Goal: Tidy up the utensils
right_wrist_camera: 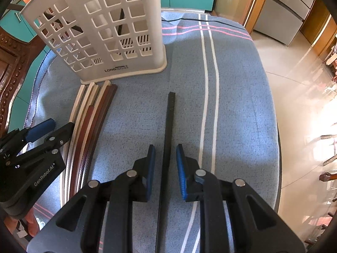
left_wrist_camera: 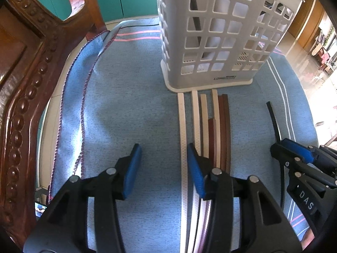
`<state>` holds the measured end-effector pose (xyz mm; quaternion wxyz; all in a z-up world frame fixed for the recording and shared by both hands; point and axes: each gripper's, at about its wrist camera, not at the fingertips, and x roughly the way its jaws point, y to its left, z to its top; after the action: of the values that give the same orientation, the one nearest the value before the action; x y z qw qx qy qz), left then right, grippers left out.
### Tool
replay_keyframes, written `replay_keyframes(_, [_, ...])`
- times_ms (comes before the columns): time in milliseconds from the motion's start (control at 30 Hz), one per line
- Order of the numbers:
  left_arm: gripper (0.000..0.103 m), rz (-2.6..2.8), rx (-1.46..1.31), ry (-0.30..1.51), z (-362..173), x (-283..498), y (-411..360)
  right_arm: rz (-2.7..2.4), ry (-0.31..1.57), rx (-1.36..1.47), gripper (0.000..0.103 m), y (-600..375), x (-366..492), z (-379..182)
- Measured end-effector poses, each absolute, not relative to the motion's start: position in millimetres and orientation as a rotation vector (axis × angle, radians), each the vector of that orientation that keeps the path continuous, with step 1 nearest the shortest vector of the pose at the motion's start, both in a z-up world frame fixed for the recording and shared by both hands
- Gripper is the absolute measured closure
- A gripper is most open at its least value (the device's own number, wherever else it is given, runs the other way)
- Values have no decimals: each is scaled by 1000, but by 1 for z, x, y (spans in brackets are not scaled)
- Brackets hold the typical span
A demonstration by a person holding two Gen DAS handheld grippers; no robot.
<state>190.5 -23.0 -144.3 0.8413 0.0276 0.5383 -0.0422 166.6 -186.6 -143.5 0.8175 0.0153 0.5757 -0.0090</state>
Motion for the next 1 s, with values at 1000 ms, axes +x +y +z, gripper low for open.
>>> replay_keyframes(1000, [74,-108,51,1123,-142,210,-18,-31,1201,10,89,-174,164,-142])
